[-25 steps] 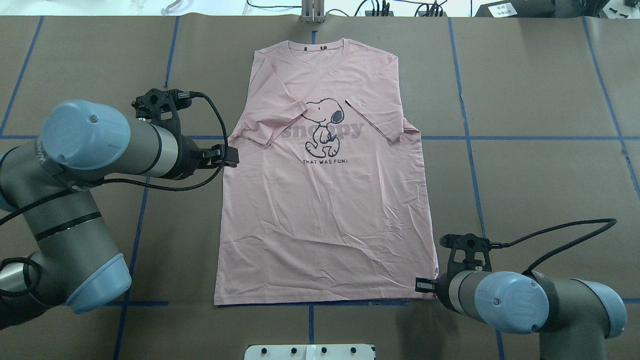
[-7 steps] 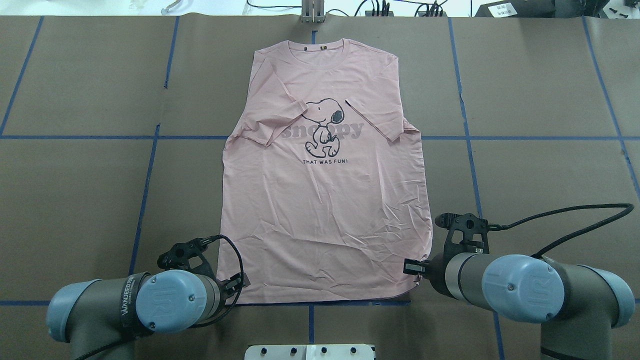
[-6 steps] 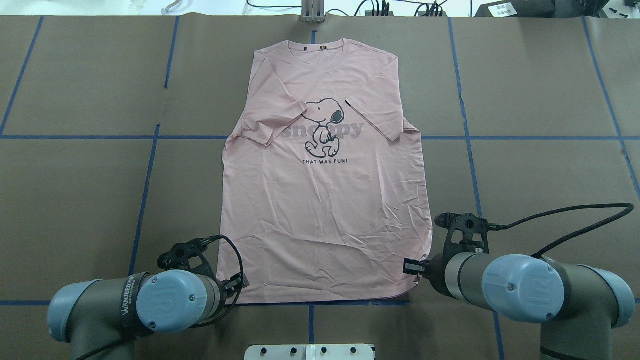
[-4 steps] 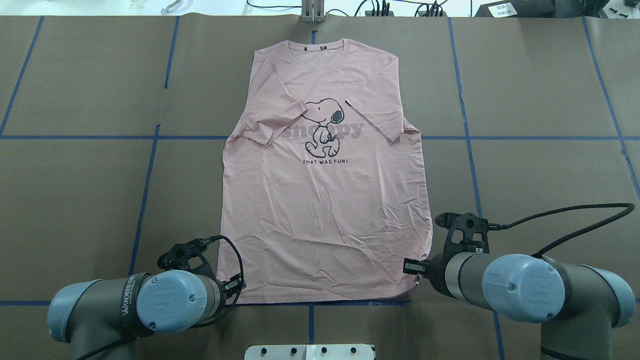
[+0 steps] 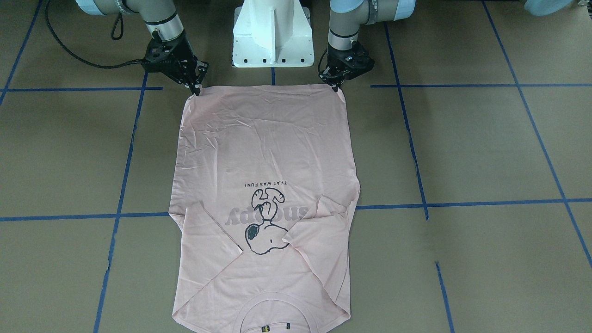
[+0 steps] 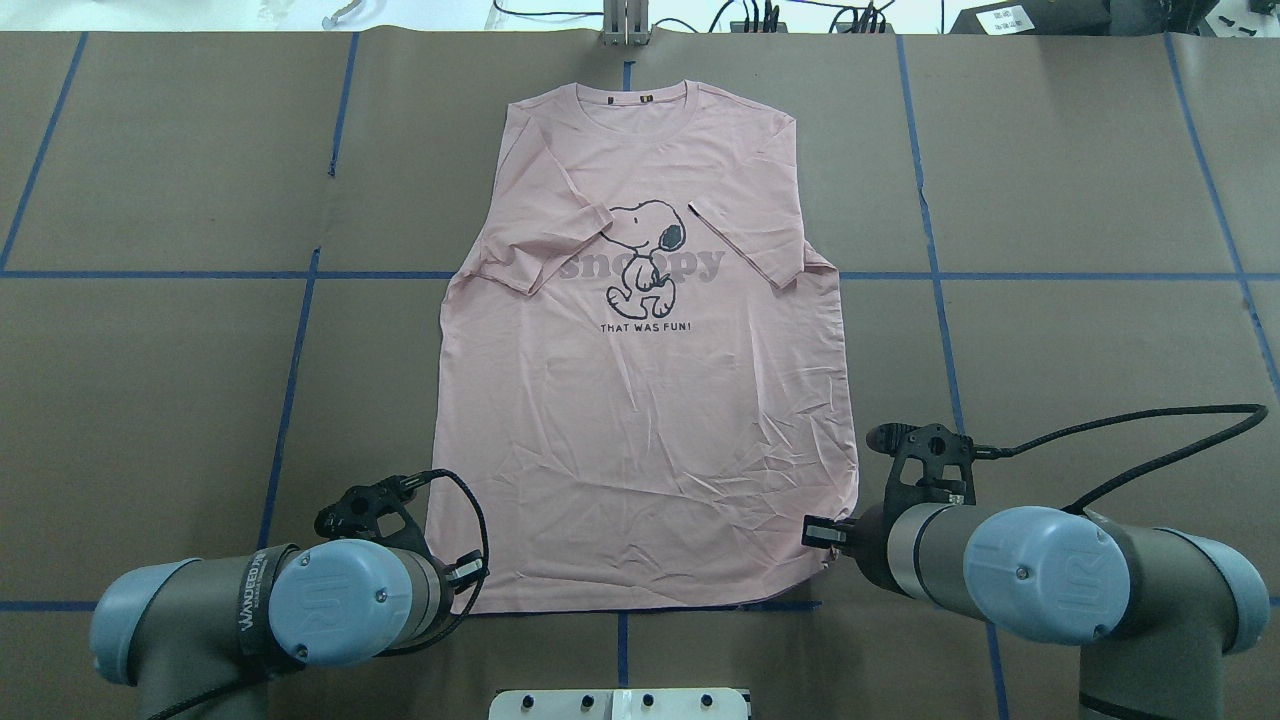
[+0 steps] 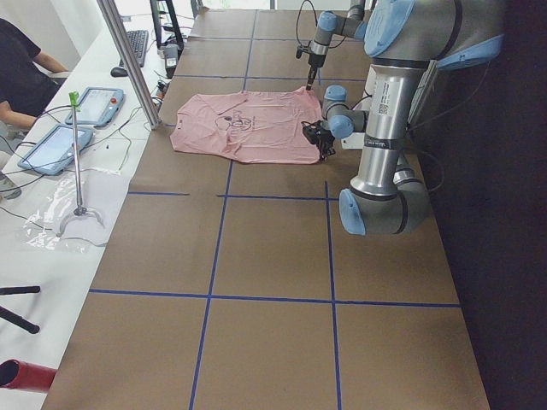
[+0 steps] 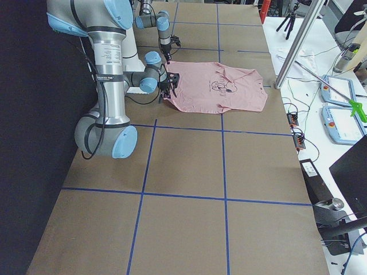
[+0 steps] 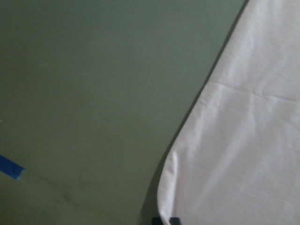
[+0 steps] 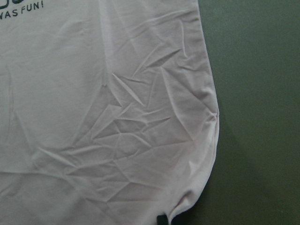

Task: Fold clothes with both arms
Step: 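Move the left gripper to the hem and grasp both hem corners, then lift the hem with both grippers and fold it toward the collar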

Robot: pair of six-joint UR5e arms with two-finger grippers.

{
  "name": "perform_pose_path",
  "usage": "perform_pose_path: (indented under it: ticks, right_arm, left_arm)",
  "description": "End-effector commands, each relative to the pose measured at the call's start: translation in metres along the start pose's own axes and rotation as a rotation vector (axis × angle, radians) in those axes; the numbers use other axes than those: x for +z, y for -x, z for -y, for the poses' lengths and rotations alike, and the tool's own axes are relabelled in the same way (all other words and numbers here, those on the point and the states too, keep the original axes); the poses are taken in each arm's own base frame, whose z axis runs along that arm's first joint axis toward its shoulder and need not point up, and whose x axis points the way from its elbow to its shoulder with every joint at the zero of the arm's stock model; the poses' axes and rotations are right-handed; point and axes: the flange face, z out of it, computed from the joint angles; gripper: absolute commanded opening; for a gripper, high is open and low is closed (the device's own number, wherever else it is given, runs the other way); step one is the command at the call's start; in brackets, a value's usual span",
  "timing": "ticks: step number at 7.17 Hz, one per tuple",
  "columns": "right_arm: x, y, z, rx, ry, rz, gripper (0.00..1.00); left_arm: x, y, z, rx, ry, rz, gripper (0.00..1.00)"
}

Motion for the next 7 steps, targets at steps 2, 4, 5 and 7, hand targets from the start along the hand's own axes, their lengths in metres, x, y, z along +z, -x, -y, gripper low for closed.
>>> perform_pose_path:
  ticks: [2,4,5,7]
  right_arm:
    - [-0.028,-0.003,0.004,0.006,0.039,0.027,0.0]
    - [-0.059,-0.031,-0.005,0.002,0.104,0.015,0.0]
    - [-0.083,-0.041,-0.019,-0.005,0.166,0.022,0.0]
    - [-0.118,-0.043,-0.047,0.002,0.248,0.046,0.0]
  left_arm:
    - [-0.062,0.0,0.001,0.01,0.01,-0.031,0.0]
    - [-0.11,0.009,-0.012,0.031,0.031,-0.031,0.0]
    - [-0.132,0.016,-0.029,0.059,0.067,-0.046,0.0]
    - [-0.17,0.034,-0.048,0.1,0.111,-0.042,0.0]
